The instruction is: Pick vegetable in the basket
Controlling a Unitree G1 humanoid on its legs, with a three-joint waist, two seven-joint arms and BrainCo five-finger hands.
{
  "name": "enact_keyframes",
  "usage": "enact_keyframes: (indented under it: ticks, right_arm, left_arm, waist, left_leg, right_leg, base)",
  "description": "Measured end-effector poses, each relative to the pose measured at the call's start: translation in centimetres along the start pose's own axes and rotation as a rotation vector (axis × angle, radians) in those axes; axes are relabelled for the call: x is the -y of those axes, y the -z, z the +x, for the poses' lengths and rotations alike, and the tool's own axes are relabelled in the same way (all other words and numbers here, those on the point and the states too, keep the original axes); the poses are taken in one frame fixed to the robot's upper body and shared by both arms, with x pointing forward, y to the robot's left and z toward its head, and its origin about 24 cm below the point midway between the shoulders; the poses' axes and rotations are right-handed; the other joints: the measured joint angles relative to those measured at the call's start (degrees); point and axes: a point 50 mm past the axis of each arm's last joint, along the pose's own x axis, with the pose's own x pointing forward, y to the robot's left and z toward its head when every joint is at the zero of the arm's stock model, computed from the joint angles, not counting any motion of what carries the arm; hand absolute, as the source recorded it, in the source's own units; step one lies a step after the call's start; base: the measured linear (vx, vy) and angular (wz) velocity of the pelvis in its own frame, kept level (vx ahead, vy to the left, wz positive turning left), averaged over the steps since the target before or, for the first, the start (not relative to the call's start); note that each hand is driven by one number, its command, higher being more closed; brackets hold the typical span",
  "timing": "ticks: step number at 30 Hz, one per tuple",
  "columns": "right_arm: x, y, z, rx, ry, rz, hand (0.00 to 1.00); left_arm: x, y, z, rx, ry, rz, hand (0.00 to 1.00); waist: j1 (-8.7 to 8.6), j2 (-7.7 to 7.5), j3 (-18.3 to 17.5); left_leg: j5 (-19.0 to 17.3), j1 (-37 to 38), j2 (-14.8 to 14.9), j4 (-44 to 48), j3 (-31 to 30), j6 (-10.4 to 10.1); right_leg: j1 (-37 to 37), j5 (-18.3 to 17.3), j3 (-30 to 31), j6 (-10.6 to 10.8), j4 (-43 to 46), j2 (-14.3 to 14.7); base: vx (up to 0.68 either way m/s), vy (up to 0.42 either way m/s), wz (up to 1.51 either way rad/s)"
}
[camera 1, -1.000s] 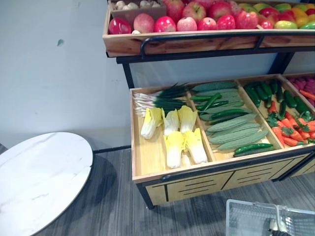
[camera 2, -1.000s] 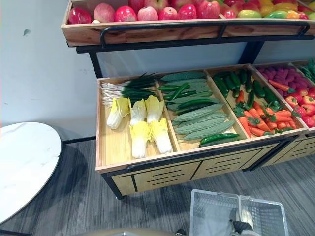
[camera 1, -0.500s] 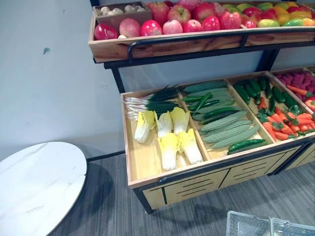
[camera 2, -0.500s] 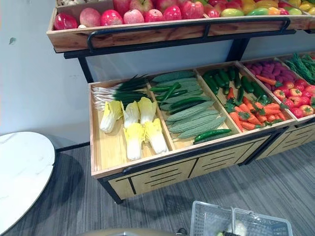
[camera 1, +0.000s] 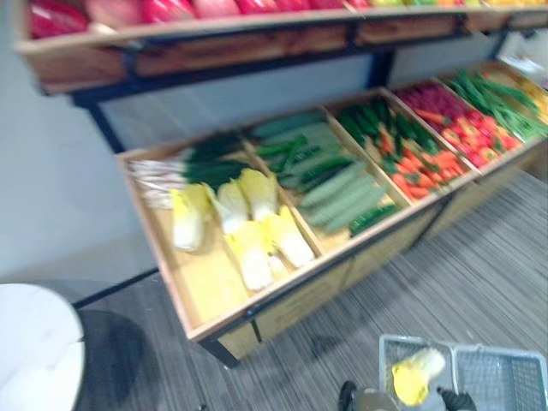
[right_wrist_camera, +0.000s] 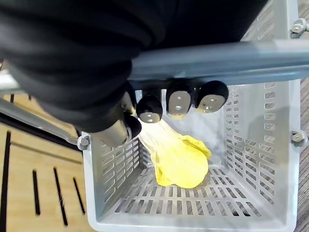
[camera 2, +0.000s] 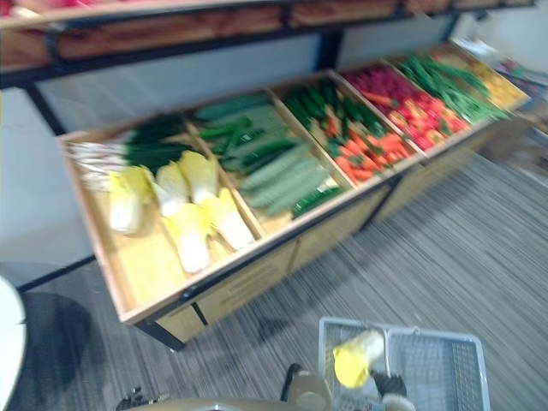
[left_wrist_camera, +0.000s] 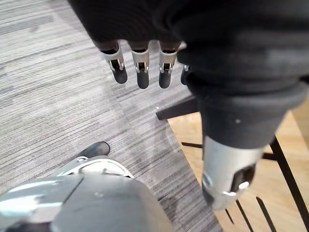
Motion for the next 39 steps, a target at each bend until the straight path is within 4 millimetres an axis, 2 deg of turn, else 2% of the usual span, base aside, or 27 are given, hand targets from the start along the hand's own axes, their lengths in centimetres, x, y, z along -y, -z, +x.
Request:
enact_keyframes:
  ticks: [1, 2, 3, 4, 5, 6, 7, 8, 10, 11, 12, 13, 15, 17, 18, 19, 20, 22, 25, 27, 29, 31, 34, 39]
  right_arm:
    - [-0.6, -0.6, 0.1, 0.025, -0.022, -0.013, 1.00]
    - [-1.0, -1.0, 0.2, 0.045, -0.036, -0.017, 1.00]
    - [-1.3, -1.5, 0.4, 0.066, -0.044, -0.021, 1.00]
    - [-1.2, -1.5, 0.5, 0.063, -0.042, -0.022, 1.00]
    - [-1.6, -1.4, 0.5, 0.056, -0.045, -0.016, 1.00]
    - [-1.7, -0.8, 0.4, 0.033, -0.050, -0.018, 1.00]
    - [-2.2, -0.6, 0.3, 0.025, -0.061, -0.015, 1.00]
    - [-2.3, -0.5, 0.2, 0.020, -0.063, -0.012, 1.00]
    - [-2.4, 0.4, -0.1, -0.002, -0.064, -0.003, 1.00]
    - [-2.3, 0.9, -0.2, -0.015, -0.061, -0.003, 1.00]
    - [-1.8, 2.0, -0.5, -0.047, -0.048, -0.008, 1.00]
    - [-1.4, 3.3, -1.0, -0.080, -0.041, -0.016, 1.00]
    - [-1.2, 4.5, -1.6, -0.115, -0.042, -0.039, 1.00]
    - [-1.2, 4.4, -1.6, -0.113, -0.037, -0.043, 1.00]
    - [-0.9, 4.3, -1.6, -0.105, -0.026, -0.048, 1.00]
    - [-0.6, 3.7, -1.3, -0.087, -0.020, -0.063, 1.00]
    - [-0.5, 3.2, -1.1, -0.070, -0.024, -0.085, 1.00]
    - [-0.3, 1.2, -0.3, -0.013, -0.038, -0.133, 1.00]
    - [-0.8, 0.5, -0.1, 0.010, -0.073, -0.176, 1.00]
    - [-1.0, 0.6, -0.2, 0.007, -0.087, -0.189, 1.00]
    - [-1.2, 0.7, -0.2, 0.000, -0.097, -0.199, 1.00]
    - [-1.8, 2.0, -0.7, -0.048, -0.107, -0.187, 1.00]
    - [-2.2, 3.9, -1.4, -0.108, -0.116, -0.172, 1.00]
    - [-2.2, 5.0, -1.8, -0.133, -0.107, -0.170, 1.00]
  left_arm:
    - [-0.3, -0.4, 0.1, 0.008, -0.015, -0.035, 0.00]
    - [-0.1, -0.7, 0.2, 0.011, -0.018, -0.074, 0.00]
    - [0.5, -0.7, 0.2, 0.011, -0.007, -0.116, 0.00]
    - [1.4, -1.0, 0.2, 0.033, 0.008, -0.139, 0.00]
    - [1.4, -1.2, 0.2, 0.032, 0.005, -0.138, 0.00]
    - [1.3, -1.4, 0.3, 0.033, -0.001, -0.134, 0.00]
    - [1.2, -1.6, 0.4, 0.045, -0.009, -0.138, 0.00]
    - [1.3, -1.7, 0.4, 0.051, -0.014, -0.139, 0.00]
    - [1.3, -1.8, 0.4, 0.055, -0.016, -0.134, 0.00]
    - [1.3, -1.9, 0.4, 0.059, -0.013, -0.129, 0.00]
    - [1.8, -2.1, 0.4, 0.063, -0.002, -0.120, 0.00]
    - [1.9, -2.1, 0.4, 0.062, 0.001, -0.110, 0.00]
    - [2.0, -2.1, 0.4, 0.063, 0.011, -0.092, 0.00]
    - [1.8, -2.1, 0.5, 0.061, 0.007, -0.091, 0.00]
    - [2.0, -2.2, 0.5, 0.063, 0.008, -0.093, 0.00]
    - [2.1, -2.1, 0.4, 0.059, 0.008, -0.100, 0.00]
    - [2.4, -1.8, 0.3, 0.053, 0.014, -0.102, 0.00]
    - [2.9, -0.7, -0.1, 0.029, 0.022, -0.114, 0.00]
    - [2.7, -0.7, -0.1, 0.032, 0.015, -0.112, 0.00]
    - [2.8, -0.9, -0.1, 0.042, 0.016, -0.105, 0.00]
    - [3.0, -1.0, -0.1, 0.049, 0.022, -0.089, 0.00]
    - [2.8, -1.2, -0.1, 0.058, 0.027, -0.055, 0.00]
    - [2.6, -0.7, -0.1, 0.049, 0.027, -0.033, 0.00]
    - [2.6, 0.2, -0.2, 0.013, 0.024, -0.026, 0.00]
  waist:
    - [-0.14, -1.95, -0.04]
    - [-0.01, -1.87, 0.42]
    - [0.92, -0.30, -0.26]
    - [0.77, -0.22, 0.68]
    - [0.57, -1.14, 0.89]
    - [0.56, -1.19, 0.89]
    - [0.61, -1.16, 0.91]
    - [0.64, -0.97, 0.79]
    - [0.08, -0.75, 0.61]
    - [-0.08, -0.68, 0.65]
    - [-0.27, 0.03, 0.64]
    - [-0.39, 0.51, 0.36]
    - [-1.24, 0.58, 0.31]
    - [-1.61, 0.69, 0.39]
    - [-1.46, 0.64, 0.66]
    - [-0.60, 1.06, 0.77]
    - [0.21, 1.66, 0.82]
    - [0.50, 2.41, 0.86]
    - [1.20, 2.79, 0.61]
    - [1.63, 2.97, -0.05]
    - [1.58, 2.88, -0.28]
    - [1.52, 2.29, -0.52]
    - [1.55, 2.33, -1.95]
    - [1.49, 2.66, -3.07]
  left_leg:
    - [-1.15, -1.49, 0.71, 4.73, 3.91, 0.86]
    - [-1.99, -3.35, 1.71, 7.00, 4.32, 0.75]
    - [-2.30, -5.15, -0.13, -0.25, 1.22, 1.13]
    - [3.44, -3.81, -0.64, -3.61, 5.02, 1.67]
    - [3.45, -2.97, -1.54, -3.27, 6.67, 1.79]
    - [3.04, -2.57, -1.54, -2.48, 9.53, 1.83]
    - [2.92, -2.56, -0.43, -1.26, 12.29, 1.69]
    - [3.00, -2.47, -0.13, -1.17, 13.42, 1.51]
    - [3.62, -2.37, 0.27, -0.86, 17.24, 0.55]
    - [3.63, -2.46, 0.39, -0.32, 17.79, 0.52]
    - [3.71, -2.48, 1.30, 0.67, 18.76, 0.38]
    - [3.89, -2.36, 2.03, 1.43, 18.59, -0.01]
    - [3.47, -2.60, 4.21, 4.58, 18.29, -0.40]
    - [3.51, -3.97, 7.15, 10.80, 14.28, -0.44]
    - [3.68, -5.30, 7.96, 14.11, 8.80, -0.54]
    - [3.39, -7.19, 6.96, 15.47, -1.31, -1.20]
    - [2.74, -7.28, 4.30, 13.28, -10.13, -2.30]
    - [3.17, -6.35, -1.26, 7.19, -25.21, -3.79]
    - [2.82, -4.96, -3.97, 1.66, -37.89, -4.67]
    - [2.79, -4.70, -4.54, 0.41, -39.29, -4.70]
    - [1.84, -4.87, -5.03, -0.84, -37.69, -4.53]
    - [0.93, -4.67, -5.99, -1.86, -37.60, -3.81]
    - [0.71, -4.02, -6.62, -2.56, -37.59, -3.46]
    - [0.64, -2.55, -6.53, -3.69, -37.47, -3.48]
  right_leg:
    - [-0.55, 0.56, -2.86, -1.72, -2.73, 0.19]
    - [0.03, 1.68, -3.55, -4.59, -6.17, 1.68]
    - [2.05, 1.41, -0.19, -3.70, -16.81, 6.19]
    - [3.11, -4.69, -2.79, -1.66, -7.64, 3.24]
    - [4.72, -6.85, -3.05, -0.67, -5.51, 0.94]
    - [8.14, -8.13, -4.04, 0.77, -7.66, -0.71]
    - [9.91, -7.36, -4.93, 2.27, -12.92, 0.24]
    - [10.13, -7.16, -5.31, 2.56, -15.61, 1.40]
    - [13.21, -6.58, -4.60, 3.53, -27.13, 5.00]
    - [13.72, -6.49, -4.43, 3.68, -29.22, 5.54]
    - [14.19, -5.76, -3.74, 4.32, -31.47, 6.63]
    - [14.50, -5.57, -3.34, 4.10, -32.21, 7.26]
    - [14.90, -5.65, -2.98, 3.95, -33.26, 8.18]
    - [14.99, -5.69, -1.43, 3.49, -33.61, 8.60]
    - [14.58, -5.39, 0.22, 3.01, -32.84, 8.67]
    - [13.65, -5.43, 3.46, 2.45, -31.37, 8.52]
    - [12.68, -5.30, 6.53, 2.27, -30.44, 8.25]
    - [10.49, -4.48, 13.27, 2.64, -30.20, 8.82]
    - [8.28, -2.29, 19.93, 3.48, -32.29, 10.89]
    - [7.98, 0.54, 22.42, 4.40, -35.67, 10.78]
    - [8.43, 3.48, 23.25, 4.81, -39.27, 10.48]
    - [9.50, 6.12, 23.23, 5.55, -42.47, 10.00]
    - [10.17, 6.42, 23.22, 5.94, -43.21, 9.47]
    - [10.88, 6.42, 23.37, 5.95, -43.29, 9.63]
  base:
    - [-0.02, -0.010, -1.78]
    - [-0.28, -0.064, -1.98]
    - [-0.36, -0.062, -1.96]
    - [-0.36, -0.046, -1.88]
    - [-0.10, -0.081, -1.58]
    - [-0.03, -0.152, -1.37]
    - [-0.03, -0.196, -1.34]
    - [-0.05, -0.186, -1.34]
    - [-0.09, -0.204, -1.00]
    - [-0.10, -0.206, -0.58]
    - [-0.10, -0.161, -0.38]
    - [-0.10, -0.136, -0.27]
    - [-0.16, -0.116, -0.10]
    - [-0.13, -0.093, -0.32]
    - [-0.10, -0.072, -0.79]
    - [-0.14, -0.053, -1.22]
    - [-0.11, 0.011, -1.56]
    - [-0.09, 0.071, -1.64]
    - [-0.03, 0.100, -1.20]
    - [0.03, 0.116, -0.81]
    - [0.00, 0.164, -0.37]
    - [0.00, 0.143, -0.05]
    - [0.02, 0.063, 0.01]
    - [0.02, 0.005, -0.04]
